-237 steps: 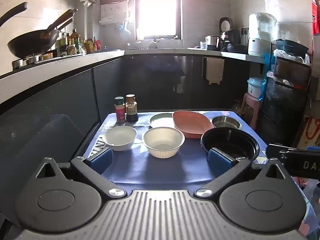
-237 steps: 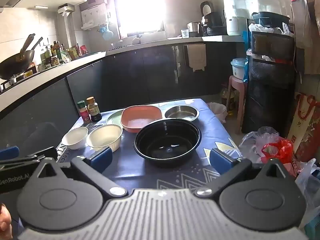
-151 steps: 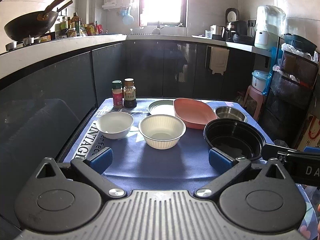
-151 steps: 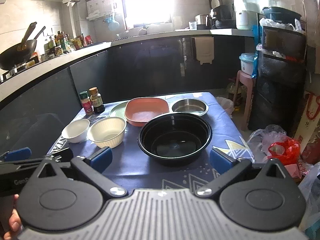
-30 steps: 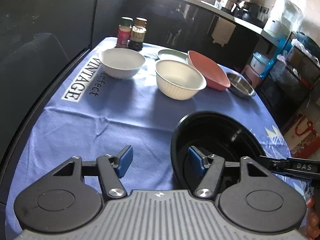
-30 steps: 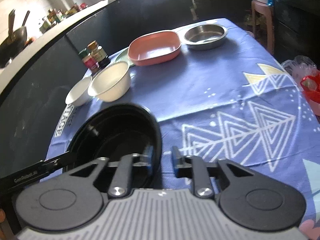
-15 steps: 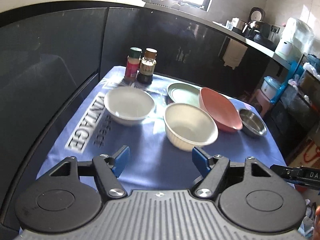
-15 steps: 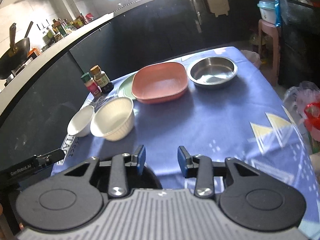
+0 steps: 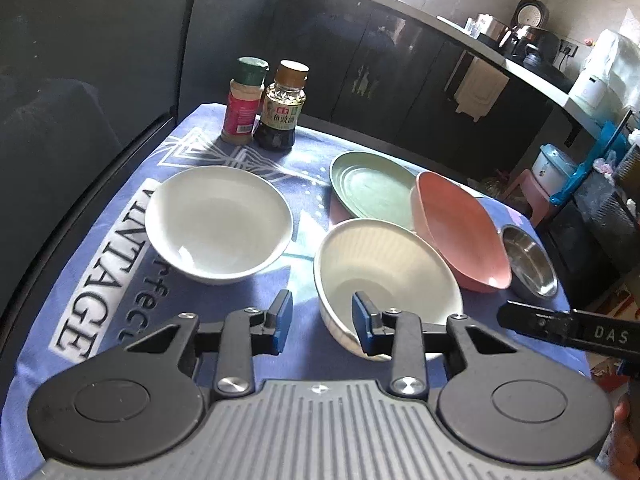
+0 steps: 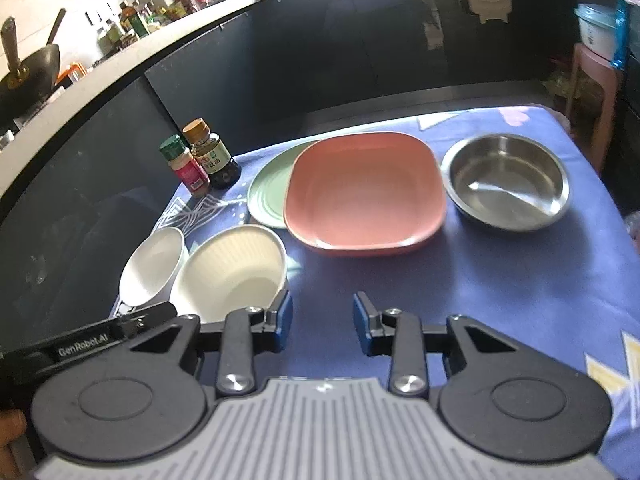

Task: Organize plates and bowls
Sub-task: 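Grasp the cream ribbed bowl rim with both grippers, then lift the cream ribbed bowl with both grippers and lower it into the black bowl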

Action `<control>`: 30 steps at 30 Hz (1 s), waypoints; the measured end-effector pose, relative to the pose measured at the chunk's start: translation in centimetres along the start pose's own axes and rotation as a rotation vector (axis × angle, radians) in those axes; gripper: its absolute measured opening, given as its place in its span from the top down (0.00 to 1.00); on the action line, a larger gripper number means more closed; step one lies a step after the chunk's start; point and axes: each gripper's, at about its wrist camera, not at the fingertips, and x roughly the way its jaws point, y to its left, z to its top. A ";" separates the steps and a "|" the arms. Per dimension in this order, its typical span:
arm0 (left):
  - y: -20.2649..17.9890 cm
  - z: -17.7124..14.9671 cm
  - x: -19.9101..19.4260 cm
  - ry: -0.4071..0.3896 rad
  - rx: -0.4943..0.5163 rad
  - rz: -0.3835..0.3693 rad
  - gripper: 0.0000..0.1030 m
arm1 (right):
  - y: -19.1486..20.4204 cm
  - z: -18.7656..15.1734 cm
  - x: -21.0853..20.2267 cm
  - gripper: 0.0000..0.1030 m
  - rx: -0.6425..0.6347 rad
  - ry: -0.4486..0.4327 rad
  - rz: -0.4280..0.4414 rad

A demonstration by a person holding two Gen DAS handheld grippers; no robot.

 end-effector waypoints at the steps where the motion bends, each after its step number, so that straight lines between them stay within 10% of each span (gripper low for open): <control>1: -0.1 0.1 0.4 0.004 0.003 0.001 0.71 | 0.0 0.2 0.5 0.69 -0.003 0.007 0.005; 16: 0.2 0.9 3.2 0.030 0.005 -0.032 0.92 | 1.7 1.2 4.2 0.95 -0.034 0.070 0.039; 30: -2.1 0.2 -4.7 -0.081 0.077 -0.096 0.92 | 3.4 -0.2 -5.7 0.93 -0.077 -0.065 0.065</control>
